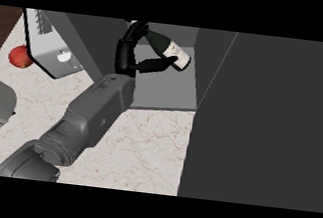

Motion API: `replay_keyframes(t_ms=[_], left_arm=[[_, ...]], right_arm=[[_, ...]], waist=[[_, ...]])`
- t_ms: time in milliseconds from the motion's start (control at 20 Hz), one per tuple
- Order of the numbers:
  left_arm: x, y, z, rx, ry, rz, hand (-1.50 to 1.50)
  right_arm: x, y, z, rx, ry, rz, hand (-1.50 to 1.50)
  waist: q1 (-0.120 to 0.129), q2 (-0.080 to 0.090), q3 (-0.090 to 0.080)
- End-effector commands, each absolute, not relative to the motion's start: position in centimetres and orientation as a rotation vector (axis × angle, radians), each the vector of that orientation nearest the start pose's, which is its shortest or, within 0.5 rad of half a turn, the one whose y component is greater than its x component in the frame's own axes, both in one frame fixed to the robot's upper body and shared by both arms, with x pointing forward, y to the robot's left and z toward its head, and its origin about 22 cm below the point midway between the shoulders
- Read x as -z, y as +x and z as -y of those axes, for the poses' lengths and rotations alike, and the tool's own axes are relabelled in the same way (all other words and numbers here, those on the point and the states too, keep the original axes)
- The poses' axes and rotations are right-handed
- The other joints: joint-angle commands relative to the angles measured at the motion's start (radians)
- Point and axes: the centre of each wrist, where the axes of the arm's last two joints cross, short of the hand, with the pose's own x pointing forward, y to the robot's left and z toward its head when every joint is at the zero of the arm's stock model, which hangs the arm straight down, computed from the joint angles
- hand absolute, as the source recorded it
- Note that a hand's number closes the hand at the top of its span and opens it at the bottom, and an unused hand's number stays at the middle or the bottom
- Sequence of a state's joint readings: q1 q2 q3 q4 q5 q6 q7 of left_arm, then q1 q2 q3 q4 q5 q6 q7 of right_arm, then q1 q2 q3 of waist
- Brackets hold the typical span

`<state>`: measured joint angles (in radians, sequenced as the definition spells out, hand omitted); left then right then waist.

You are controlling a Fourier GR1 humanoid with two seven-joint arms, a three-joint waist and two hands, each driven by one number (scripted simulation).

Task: Pick up the wine, place it into the cabinet and close the cabinet

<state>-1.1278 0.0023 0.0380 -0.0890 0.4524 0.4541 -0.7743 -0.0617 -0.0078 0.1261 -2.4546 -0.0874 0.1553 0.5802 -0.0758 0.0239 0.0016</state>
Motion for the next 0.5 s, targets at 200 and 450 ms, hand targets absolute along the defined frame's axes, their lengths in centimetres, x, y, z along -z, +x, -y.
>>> replay_keyframes(t_ms=[200, 450], left_arm=[[-0.6, 42.1, -11.6, -0.110, 0.317, 1.788, -1.50], [0.1, 41.7, -11.7, -0.175, 0.280, 1.827, -1.50]], right_arm=[[-20.0, 13.9, 21.1, -0.297, 0.258, 1.923, -1.50], [-20.0, 15.6, 20.9, -0.305, 0.275, 1.931, -1.50]], waist=[[0.003, -0.001, -0.002], [-0.001, 0.008, -0.003]])
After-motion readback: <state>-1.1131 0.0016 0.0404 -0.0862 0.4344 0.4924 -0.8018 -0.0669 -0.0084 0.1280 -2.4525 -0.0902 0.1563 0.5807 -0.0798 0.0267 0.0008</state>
